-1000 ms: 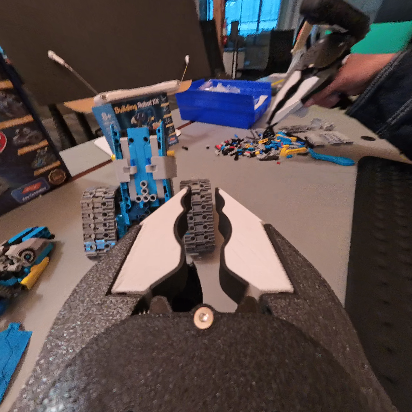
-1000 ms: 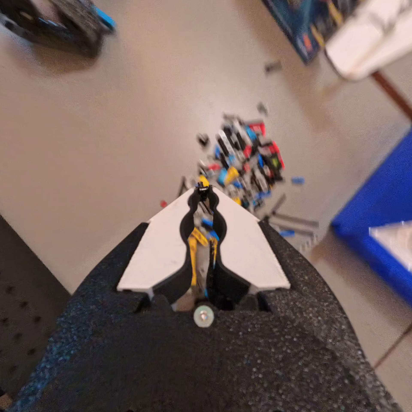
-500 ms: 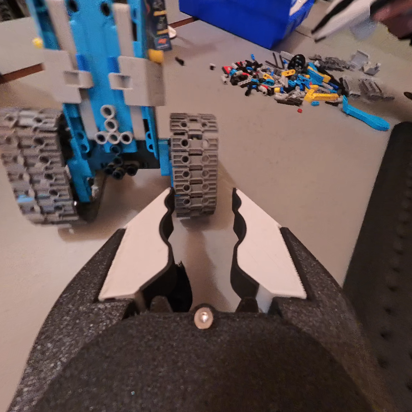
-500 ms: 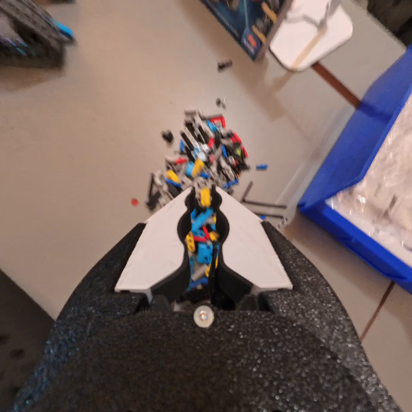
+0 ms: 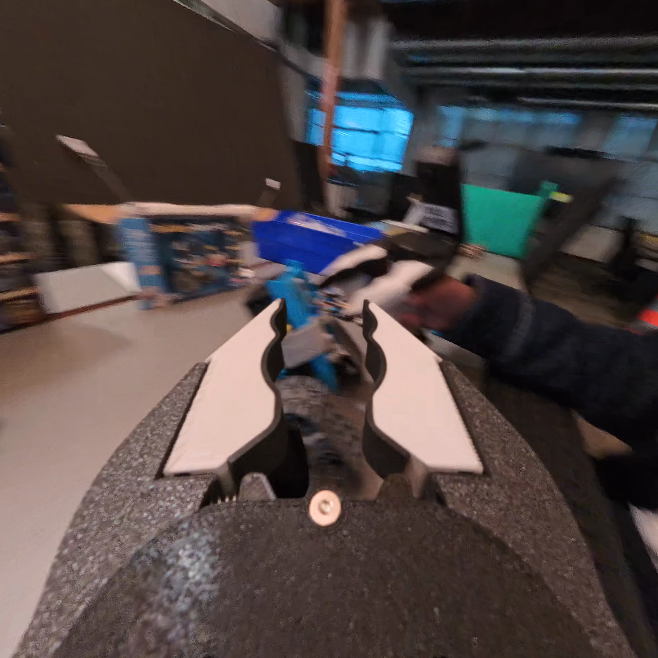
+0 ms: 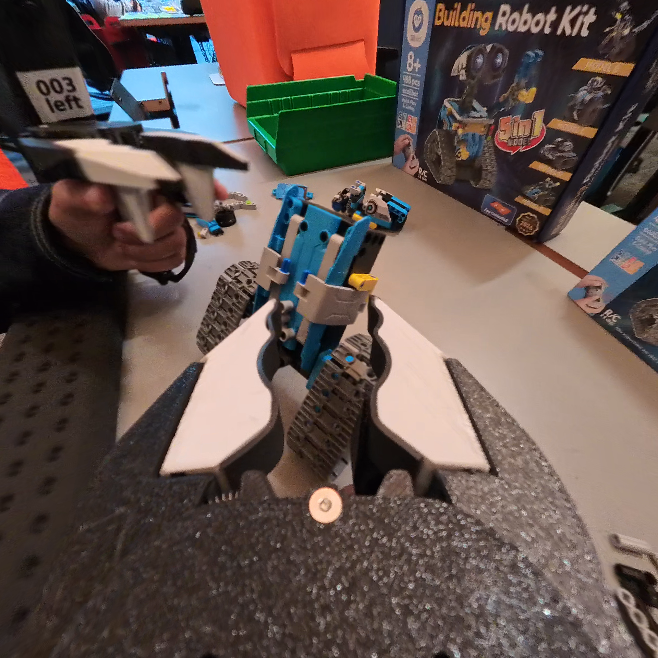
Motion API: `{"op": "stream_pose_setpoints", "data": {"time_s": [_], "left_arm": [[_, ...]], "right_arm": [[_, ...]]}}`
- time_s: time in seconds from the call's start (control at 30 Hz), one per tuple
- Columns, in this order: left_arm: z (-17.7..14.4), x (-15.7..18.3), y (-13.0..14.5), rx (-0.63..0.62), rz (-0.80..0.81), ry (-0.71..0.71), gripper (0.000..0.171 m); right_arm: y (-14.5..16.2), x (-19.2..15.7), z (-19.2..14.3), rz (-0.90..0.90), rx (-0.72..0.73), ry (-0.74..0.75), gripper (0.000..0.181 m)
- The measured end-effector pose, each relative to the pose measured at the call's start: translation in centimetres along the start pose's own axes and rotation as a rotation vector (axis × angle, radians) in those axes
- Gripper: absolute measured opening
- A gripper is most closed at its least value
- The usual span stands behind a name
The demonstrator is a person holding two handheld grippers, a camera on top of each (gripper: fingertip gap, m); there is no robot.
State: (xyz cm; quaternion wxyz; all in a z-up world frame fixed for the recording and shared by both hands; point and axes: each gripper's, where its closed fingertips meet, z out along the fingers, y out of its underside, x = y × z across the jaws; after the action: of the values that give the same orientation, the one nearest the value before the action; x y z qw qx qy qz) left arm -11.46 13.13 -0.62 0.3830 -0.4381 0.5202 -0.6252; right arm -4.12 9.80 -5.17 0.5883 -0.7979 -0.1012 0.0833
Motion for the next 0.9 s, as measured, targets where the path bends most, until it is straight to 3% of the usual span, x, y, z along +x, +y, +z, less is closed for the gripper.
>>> {"op": "stream_pose_setpoints", "data": {"time_s": [0.07,0.13,0.23,0.4,0.5,0.7,0.9], "left_arm": [[0.2,-2.0,0.5,-0.030,0.003,-0.086,0.044],[1.3,-2.1,2.6,-0.127,-0.046,-0.083,0.064],[2.8,-1.6,4.6,-0.219,-0.099,-0.064,0.072],[4.4,-1.7,6.4,-0.343,-0.056,-0.045,0.063],[4.3,-1.6,6.9,-0.369,-0.028,-0.038,0.050],[4.3,-1.6,7.0,-0.363,-0.013,-0.051,0.047],[4.4,-1.1,7.0,-0.360,-0.002,-0.039,0.046]], "right_arm": [[0.0,-0.1,0.7,-0.018,0.005,0.039,0.046],[-0.2,-0.2,1.0,-0.057,0.001,0.068,0.046],[-0.4,0.4,0.8,-0.130,-0.006,0.148,0.041],[-1.1,0.3,0.4,-0.379,-0.023,0.274,0.042],[-1.5,-0.8,0.3,-0.509,-0.012,0.294,0.030],[-2.0,-2.4,1.0,-0.385,0.010,0.193,0.023],[-1.9,-3.2,2.1,-0.105,0.011,0.052,0.019]]}}
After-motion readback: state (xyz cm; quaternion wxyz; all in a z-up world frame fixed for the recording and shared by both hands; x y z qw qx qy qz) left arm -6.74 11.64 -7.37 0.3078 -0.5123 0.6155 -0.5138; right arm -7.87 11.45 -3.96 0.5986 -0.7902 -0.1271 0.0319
